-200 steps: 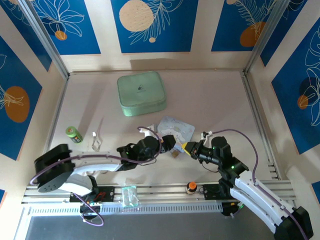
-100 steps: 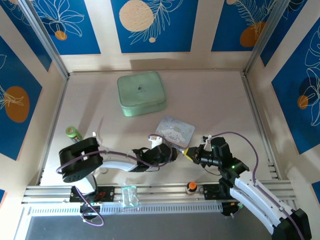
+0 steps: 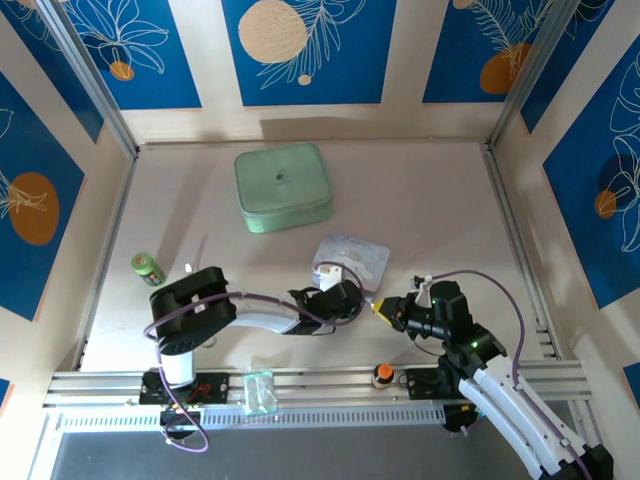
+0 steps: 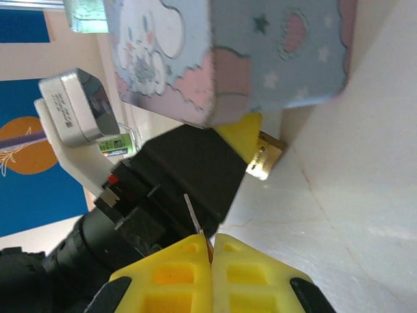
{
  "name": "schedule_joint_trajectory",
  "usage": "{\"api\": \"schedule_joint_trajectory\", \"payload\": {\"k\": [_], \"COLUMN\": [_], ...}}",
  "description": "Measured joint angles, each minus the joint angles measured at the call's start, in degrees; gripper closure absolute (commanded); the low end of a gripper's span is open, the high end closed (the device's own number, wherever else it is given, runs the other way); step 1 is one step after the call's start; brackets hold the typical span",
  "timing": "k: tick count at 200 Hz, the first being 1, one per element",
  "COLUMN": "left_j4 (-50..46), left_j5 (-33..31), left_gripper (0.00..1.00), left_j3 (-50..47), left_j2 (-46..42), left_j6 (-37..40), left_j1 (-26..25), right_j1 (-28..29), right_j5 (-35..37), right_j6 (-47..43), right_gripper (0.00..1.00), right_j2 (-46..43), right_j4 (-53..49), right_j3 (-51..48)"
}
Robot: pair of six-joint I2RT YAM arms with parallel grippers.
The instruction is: Unlock a padlock with a key
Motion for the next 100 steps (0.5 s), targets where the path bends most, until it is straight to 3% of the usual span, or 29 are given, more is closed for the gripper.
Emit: {"api": "schedule_joint_trajectory", "payload": {"k": [65, 100], "left_j4": [6.8, 13.0], "left_j5": [4.1, 7.3], "left_gripper": [0.78, 0.91], "left_j3": [-3.0, -6.0], "left_j2": [-0.3, -0.7], "left_j6": [-0.9, -3.9], "left_j1": [0.7, 0.9], "right_j1": [0.0, 0.0], "right_j5": [-0.5, -1.0], "right_j6": [3.4, 4.8], "right_gripper": [1.00, 1.00], "right_j2": [-5.0, -5.0], "right_j4": [1.4, 5.2], "right_j3": [-2.2, -3.1]}}
